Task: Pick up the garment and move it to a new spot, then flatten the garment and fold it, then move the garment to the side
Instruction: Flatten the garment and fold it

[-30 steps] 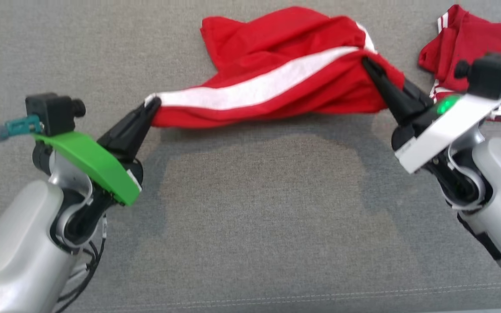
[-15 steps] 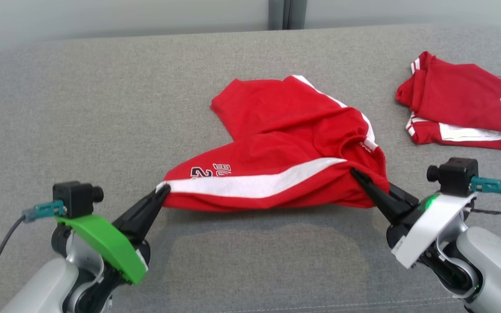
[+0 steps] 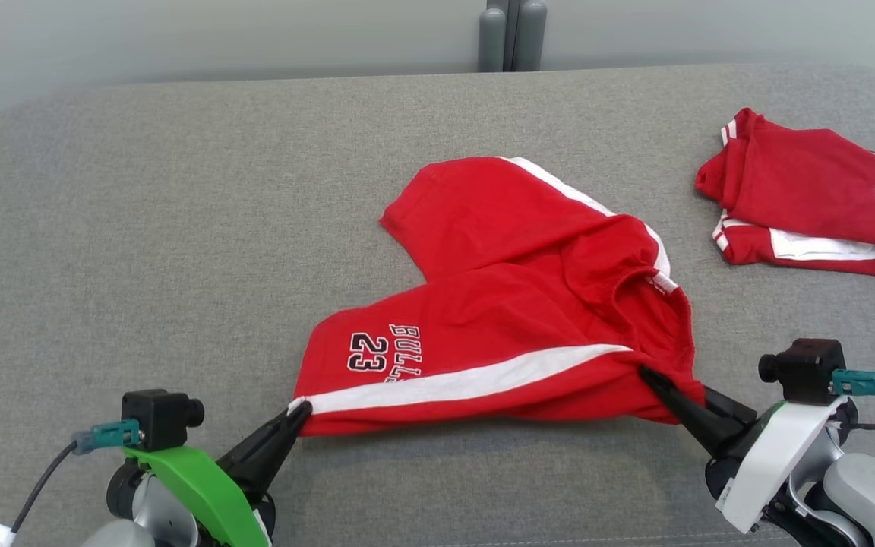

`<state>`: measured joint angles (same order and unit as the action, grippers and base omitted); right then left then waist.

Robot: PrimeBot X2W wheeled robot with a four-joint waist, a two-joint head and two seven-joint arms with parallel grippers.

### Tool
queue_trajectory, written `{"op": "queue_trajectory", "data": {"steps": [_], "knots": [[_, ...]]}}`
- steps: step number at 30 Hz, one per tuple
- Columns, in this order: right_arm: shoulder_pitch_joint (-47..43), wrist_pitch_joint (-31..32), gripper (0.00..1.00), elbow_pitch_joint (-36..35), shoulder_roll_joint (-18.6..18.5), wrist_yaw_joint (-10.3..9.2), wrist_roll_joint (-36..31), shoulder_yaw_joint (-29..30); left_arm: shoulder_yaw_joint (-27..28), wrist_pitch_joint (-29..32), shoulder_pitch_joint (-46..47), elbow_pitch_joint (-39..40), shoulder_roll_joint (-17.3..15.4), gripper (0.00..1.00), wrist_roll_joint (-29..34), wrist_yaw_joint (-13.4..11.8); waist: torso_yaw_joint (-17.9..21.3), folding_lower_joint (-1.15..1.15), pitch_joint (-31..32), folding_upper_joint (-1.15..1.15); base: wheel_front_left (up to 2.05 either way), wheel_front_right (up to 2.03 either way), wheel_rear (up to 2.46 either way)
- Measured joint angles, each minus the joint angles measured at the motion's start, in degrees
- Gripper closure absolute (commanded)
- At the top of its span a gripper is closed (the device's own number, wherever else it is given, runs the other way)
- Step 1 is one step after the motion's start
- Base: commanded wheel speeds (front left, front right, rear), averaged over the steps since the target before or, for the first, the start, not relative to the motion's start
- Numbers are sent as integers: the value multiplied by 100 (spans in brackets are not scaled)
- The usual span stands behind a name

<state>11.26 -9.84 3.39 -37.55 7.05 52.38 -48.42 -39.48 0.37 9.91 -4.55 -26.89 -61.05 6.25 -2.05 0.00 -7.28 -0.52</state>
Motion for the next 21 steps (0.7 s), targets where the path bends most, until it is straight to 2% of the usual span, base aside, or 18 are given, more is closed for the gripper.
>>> {"op": "queue_trajectory", "data": {"steps": [11, 21], "knots": [[-247, -100, 100, 8, -200, 1, -1, -255, -124, 78, -319, 93, -103, 100, -98, -130, 49, 0, 21, 0, 0, 0, 0], [-238, -107, 100, 180, -200, 8, -34, -374, -131, 75, -422, 104, -103, 100, -98, -225, 132, 0, -21, 0, 0, 0, 0]]}}
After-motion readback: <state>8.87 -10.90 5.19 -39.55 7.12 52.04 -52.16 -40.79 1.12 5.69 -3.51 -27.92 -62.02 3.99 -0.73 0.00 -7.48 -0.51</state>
